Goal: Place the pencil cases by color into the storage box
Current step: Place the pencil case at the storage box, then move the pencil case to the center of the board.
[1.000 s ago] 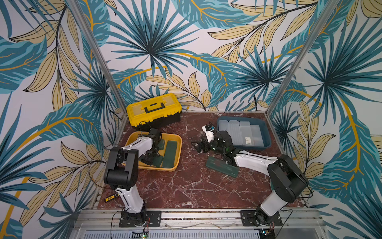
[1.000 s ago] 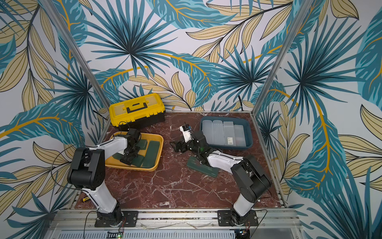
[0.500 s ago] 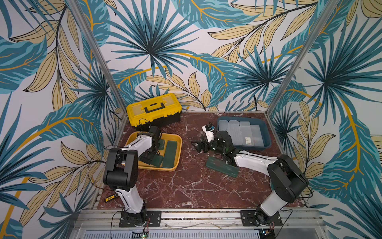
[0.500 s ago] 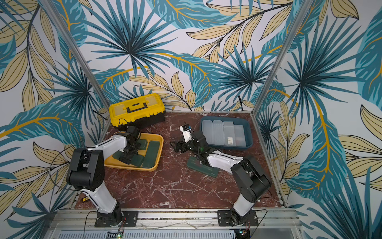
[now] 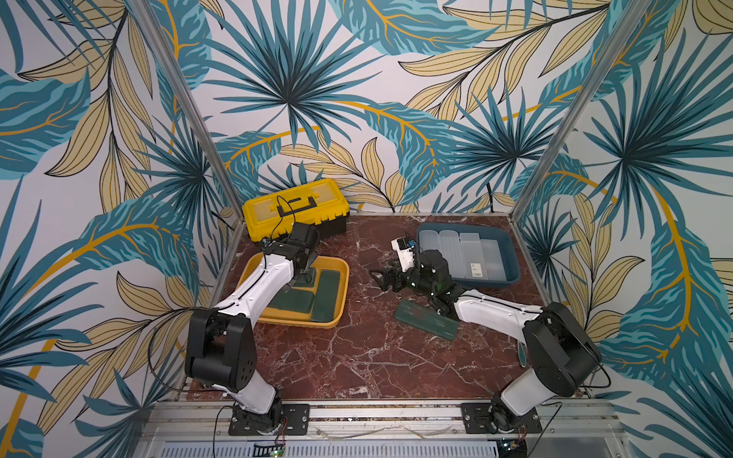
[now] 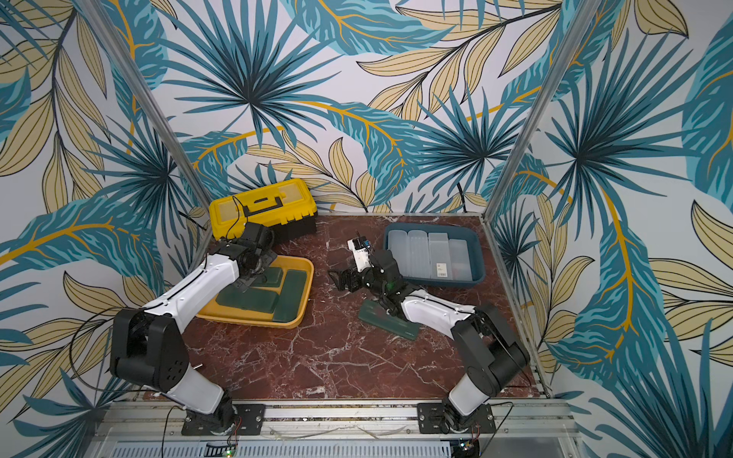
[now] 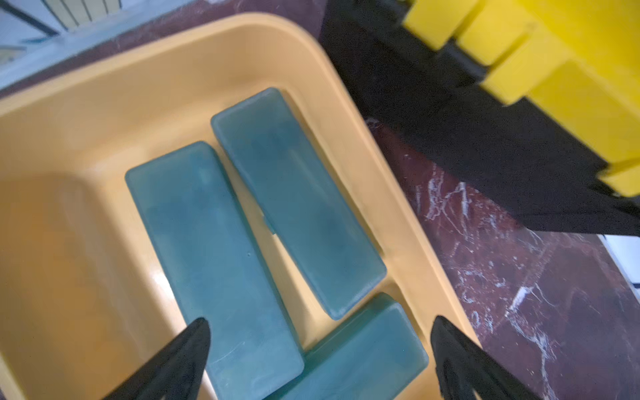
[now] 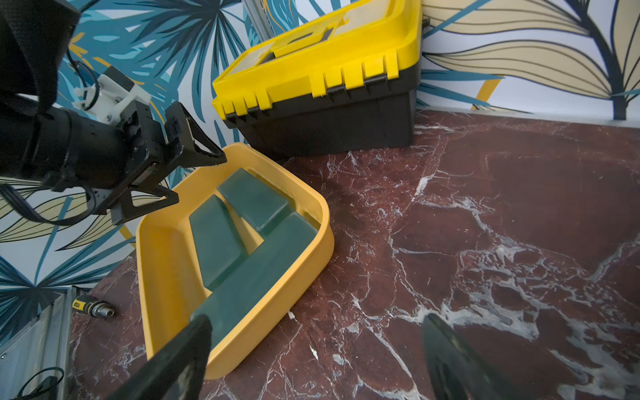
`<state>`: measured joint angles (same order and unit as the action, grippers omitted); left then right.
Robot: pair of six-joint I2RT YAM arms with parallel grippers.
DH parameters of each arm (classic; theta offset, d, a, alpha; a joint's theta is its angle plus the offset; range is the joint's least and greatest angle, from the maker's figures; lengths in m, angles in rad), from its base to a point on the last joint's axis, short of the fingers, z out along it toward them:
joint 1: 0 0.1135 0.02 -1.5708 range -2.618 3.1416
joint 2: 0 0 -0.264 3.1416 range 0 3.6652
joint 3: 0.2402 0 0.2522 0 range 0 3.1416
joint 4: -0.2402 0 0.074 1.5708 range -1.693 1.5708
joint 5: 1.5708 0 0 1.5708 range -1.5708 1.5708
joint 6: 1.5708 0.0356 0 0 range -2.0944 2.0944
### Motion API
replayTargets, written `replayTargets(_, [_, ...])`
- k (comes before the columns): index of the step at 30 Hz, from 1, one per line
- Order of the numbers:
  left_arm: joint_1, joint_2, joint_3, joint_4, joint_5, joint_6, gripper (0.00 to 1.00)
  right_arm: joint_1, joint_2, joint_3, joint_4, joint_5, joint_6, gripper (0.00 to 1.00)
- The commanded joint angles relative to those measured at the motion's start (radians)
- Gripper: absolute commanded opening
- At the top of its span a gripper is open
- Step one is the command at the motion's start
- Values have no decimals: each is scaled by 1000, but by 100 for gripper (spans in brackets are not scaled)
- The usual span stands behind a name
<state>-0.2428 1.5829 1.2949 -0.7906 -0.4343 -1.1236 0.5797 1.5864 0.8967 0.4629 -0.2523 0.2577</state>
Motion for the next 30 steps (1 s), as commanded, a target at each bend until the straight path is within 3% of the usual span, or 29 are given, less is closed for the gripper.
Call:
replayTargets(1, [-29, -41, 78, -3, -85, 187, 100, 2, -55, -19, -38, 25, 18, 94])
replayTargets(8, [-96, -66, 108, 128, -14, 574, 100, -16, -147, -42, -95, 132, 62, 95])
replayTargets(13, [-160, -105, 65, 294, 163, 832, 100, -34, -216, -38, -186, 257, 125, 95])
replayTargets(19, [-201, -129, 20, 382, 368, 986, 100, -66, -282, 17, -429, 405, 218, 95])
replayTargets(22, [-241, -127, -10, 406, 485, 1056, 99, -110, -326, 16, -518, 398, 295, 95])
replayTargets(30, [-406, -92, -43, 407, 531, 1246, 99, -199, -434, -8, -741, 402, 405, 95])
